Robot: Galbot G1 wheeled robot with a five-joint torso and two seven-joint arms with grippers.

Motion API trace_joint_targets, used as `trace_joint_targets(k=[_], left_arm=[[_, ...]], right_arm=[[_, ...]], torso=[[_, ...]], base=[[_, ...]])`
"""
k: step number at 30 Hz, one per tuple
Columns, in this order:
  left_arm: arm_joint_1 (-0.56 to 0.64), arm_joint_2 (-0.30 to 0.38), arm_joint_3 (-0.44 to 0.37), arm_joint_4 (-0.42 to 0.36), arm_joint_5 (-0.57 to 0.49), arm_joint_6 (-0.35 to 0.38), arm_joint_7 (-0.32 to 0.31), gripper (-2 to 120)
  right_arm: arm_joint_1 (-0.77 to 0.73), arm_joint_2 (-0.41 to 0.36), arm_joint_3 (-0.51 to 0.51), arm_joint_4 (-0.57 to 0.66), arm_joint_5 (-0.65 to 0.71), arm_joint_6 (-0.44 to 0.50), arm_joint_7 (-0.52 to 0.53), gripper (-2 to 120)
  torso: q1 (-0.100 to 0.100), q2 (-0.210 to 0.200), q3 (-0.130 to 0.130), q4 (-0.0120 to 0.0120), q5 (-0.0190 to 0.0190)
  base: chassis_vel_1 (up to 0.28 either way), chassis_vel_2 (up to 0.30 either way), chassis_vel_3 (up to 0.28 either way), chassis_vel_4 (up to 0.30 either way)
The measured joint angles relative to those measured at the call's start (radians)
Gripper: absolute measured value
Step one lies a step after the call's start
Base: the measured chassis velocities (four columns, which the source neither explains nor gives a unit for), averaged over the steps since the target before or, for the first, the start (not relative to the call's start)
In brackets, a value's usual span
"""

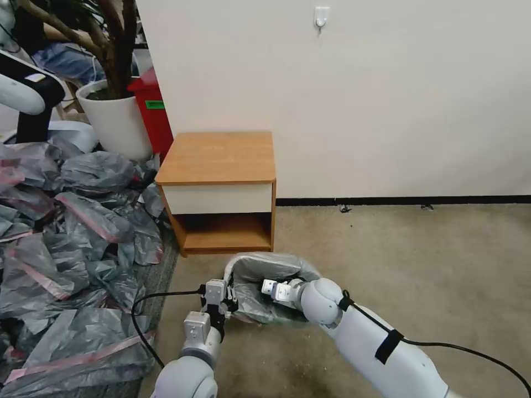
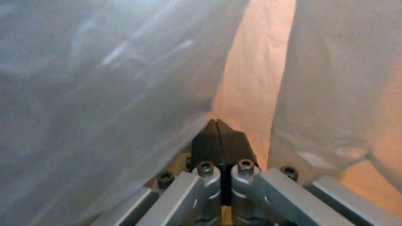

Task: Pick up the garbage bag from the table and place it over the trash can.

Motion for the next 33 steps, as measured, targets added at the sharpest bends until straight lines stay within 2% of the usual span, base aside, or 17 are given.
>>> trace_joint_targets(k=[13, 33], left_arm=[[0.000, 0.000, -0.007, -0.001, -0.004, 0.002, 0.000, 3], [-0.018, -0.008, -0.018, 0.029, -0.047, 0.023, -0.043, 3]], right_arm=[[-0.016, -0.008, 0.010, 0.013, -0.010, 0.005, 0.001, 0], [-0.046, -0.059, 0.010, 0.142, 0.023, 0.011, 0.002, 0]], torso=[[0.000, 0.000, 0.000, 0.0000, 0.0000], [0.000, 0.000, 0.000, 0.0000, 0.0000]], base=[[0.000, 0.000, 0.000, 0.000], [0.000, 0.000, 0.000, 0.000]])
